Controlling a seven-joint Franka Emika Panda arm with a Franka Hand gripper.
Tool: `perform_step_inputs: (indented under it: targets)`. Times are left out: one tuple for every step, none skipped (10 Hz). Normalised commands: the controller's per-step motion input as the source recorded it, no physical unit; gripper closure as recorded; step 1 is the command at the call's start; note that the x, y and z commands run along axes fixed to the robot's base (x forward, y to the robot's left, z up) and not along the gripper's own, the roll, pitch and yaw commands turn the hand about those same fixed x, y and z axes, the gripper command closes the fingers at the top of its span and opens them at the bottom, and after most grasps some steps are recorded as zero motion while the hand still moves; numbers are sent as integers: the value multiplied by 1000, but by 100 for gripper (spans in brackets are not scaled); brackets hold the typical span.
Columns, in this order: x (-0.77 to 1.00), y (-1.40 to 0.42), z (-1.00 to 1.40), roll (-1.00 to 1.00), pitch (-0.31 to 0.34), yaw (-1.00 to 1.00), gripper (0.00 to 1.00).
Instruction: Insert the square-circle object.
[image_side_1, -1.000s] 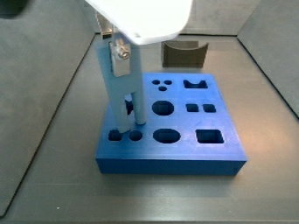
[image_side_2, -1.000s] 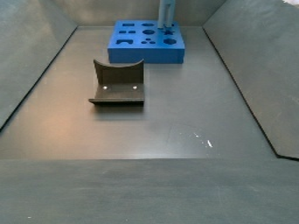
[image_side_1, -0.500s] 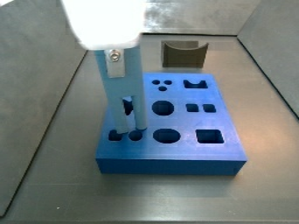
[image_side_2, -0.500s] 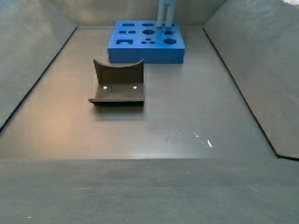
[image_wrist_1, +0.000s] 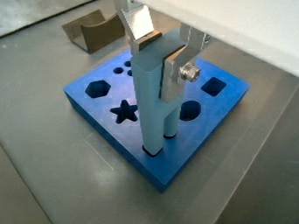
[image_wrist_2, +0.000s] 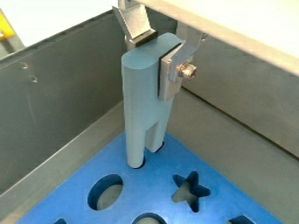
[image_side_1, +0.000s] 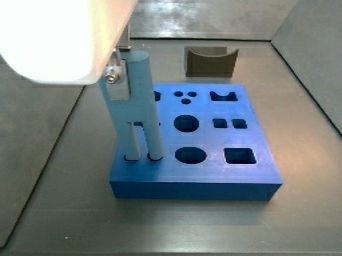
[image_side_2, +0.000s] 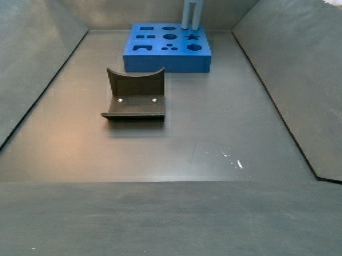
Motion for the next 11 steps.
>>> perform_step_inputs:
  targets:
    - [100, 0, -477, 270, 91, -140, 100]
    - [160, -11, -551, 170, 74, 0, 100]
    - [223, -20, -563, 77, 91, 0, 100]
    - [274, -57, -491, 14, 77, 0, 100]
    - [297, -57, -403, -3, 19, -69, 100]
    - [286, -20, -271, -21, 0, -114, 100]
    - [240, 0, -197, -69, 0, -106, 100]
    - [69, 0, -331, -111, -167, -114, 100]
    - [0, 0, -360, -166, -269, -71, 100]
    - [-20, 0, -149, -86, -149, 0, 100]
    - [0, 0, 0, 0, 0, 0, 100]
